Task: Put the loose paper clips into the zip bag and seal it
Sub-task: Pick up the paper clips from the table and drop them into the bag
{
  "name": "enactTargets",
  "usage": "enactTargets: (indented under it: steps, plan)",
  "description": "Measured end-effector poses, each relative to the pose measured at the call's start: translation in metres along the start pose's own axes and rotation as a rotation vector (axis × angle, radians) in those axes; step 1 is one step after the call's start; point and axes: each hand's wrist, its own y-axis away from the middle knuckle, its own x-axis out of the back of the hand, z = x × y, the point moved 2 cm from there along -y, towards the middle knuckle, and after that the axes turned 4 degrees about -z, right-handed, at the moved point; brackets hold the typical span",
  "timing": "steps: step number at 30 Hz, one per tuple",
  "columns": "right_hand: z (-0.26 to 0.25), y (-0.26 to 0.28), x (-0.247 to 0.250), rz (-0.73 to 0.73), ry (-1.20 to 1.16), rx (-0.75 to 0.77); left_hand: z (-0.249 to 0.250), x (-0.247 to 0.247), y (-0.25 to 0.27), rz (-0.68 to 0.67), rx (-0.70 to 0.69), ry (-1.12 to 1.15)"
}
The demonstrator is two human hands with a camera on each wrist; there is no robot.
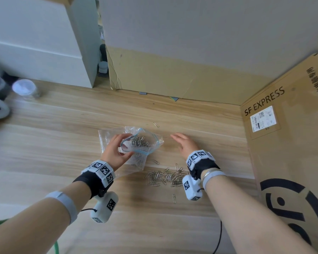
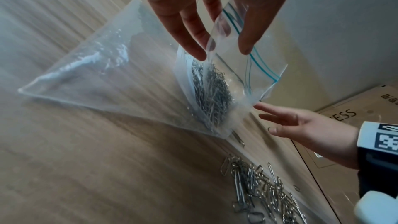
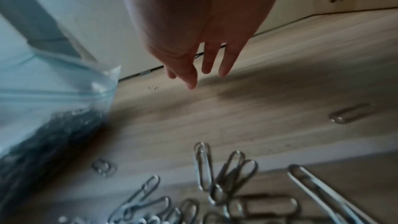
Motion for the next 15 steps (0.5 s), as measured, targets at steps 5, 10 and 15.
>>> enactTargets:
  steps: [5,10,15]
  plan:
    - [-0.028,-0.026,-0.004,-0.187,0.22,0.063,0.002,0.001,0.0,-0.002,0.014,0.007]
    - [-0.037,-0.048,-0.002,-0.226,0.367,0.1,0.0,-0.003,0.001,0.038,0.026,0.015]
    - [-0.016,-0.035,-0.009,-0.179,0.365,0.138,-0.001,-0.005,-0.002,0.039,0.031,0.018]
